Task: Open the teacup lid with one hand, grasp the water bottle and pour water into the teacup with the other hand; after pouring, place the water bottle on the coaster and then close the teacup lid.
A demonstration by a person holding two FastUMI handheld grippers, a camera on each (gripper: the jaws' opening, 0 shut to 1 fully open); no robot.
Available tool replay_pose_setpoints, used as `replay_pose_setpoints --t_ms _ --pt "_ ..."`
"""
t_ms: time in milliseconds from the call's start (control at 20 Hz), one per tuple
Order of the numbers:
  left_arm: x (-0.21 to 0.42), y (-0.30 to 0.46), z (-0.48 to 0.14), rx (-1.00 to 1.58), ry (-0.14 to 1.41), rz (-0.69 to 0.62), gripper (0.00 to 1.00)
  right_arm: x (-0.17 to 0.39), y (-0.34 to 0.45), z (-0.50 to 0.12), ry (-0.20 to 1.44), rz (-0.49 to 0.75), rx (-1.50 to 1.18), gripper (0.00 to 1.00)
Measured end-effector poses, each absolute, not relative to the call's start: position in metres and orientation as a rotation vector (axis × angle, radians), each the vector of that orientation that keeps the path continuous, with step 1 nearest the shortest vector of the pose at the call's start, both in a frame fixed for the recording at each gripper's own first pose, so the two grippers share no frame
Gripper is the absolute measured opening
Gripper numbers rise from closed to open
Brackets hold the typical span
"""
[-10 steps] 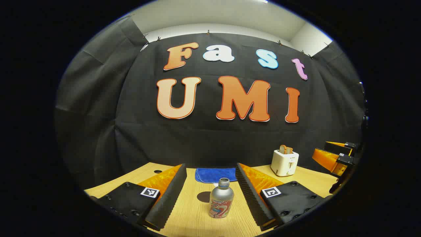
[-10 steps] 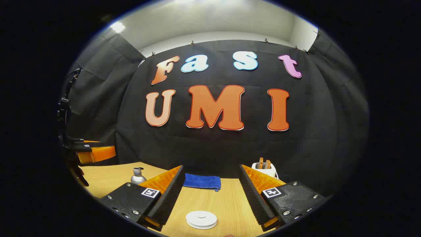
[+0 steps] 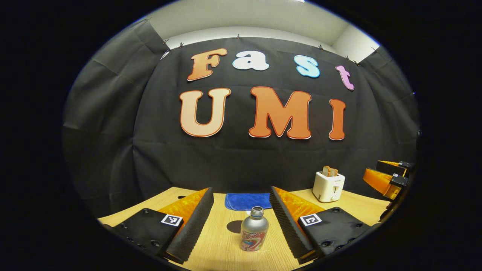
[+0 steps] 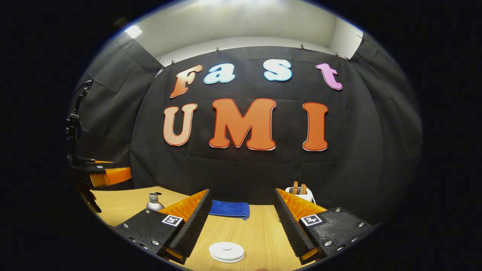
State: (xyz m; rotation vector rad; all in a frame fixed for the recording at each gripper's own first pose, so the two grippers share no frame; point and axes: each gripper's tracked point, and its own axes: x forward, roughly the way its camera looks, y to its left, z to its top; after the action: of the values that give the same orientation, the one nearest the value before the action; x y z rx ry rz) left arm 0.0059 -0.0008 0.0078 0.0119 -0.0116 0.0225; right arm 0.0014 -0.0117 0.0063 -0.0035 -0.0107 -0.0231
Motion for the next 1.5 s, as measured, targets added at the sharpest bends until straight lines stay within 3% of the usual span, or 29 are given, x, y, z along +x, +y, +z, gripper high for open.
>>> replay_pose_setpoints --t_ms 600,1500 --pt "0.009 0.008 0.030 0.008 -0.053 0.057 0.97 0.005 -0.014 0.005 0.012 -0.011 0.019 0.98" --pt "0.010 -0.011 -0.019 0.084 0.001 0.019 0.97 0.023 0.011 -0.120 0.252 0.089 0.034 0.95"
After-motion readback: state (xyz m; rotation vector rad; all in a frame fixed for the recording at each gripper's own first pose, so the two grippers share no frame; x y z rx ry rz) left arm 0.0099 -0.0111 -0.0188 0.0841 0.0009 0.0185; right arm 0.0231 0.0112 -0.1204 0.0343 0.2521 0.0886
